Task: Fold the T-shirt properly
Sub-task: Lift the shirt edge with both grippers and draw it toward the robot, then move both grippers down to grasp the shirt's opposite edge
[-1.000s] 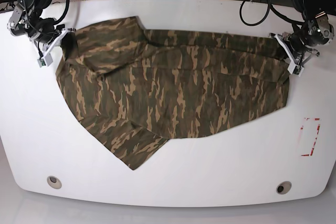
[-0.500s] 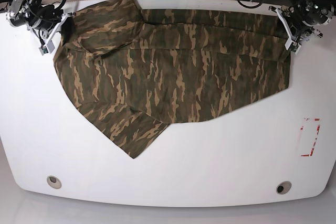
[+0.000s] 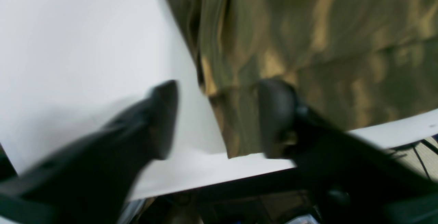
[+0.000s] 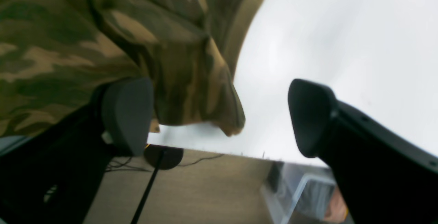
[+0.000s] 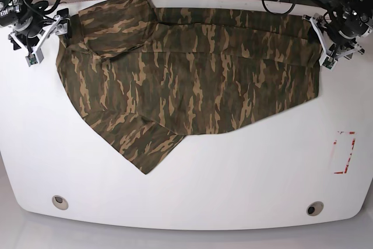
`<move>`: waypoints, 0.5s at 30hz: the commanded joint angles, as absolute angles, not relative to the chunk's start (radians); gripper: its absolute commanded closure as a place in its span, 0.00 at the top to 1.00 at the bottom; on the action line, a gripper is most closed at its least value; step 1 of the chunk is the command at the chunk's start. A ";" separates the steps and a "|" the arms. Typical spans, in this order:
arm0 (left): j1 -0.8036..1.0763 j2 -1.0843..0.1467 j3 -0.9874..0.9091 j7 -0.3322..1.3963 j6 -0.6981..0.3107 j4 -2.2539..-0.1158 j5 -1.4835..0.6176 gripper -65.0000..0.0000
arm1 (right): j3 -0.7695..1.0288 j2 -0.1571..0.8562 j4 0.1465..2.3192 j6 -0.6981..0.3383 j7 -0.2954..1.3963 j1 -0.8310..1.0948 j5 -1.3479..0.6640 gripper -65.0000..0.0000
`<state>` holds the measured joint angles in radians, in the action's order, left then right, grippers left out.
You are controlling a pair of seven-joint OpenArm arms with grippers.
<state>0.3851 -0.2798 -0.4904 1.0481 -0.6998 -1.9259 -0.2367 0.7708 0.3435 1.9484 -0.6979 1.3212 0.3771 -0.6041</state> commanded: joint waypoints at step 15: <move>0.062 -0.268 -0.440 1.043 -0.698 -1.880 -0.228 0.75 | 0.662 0.426 1.735 -0.698 1.308 0.054 -0.601 0.74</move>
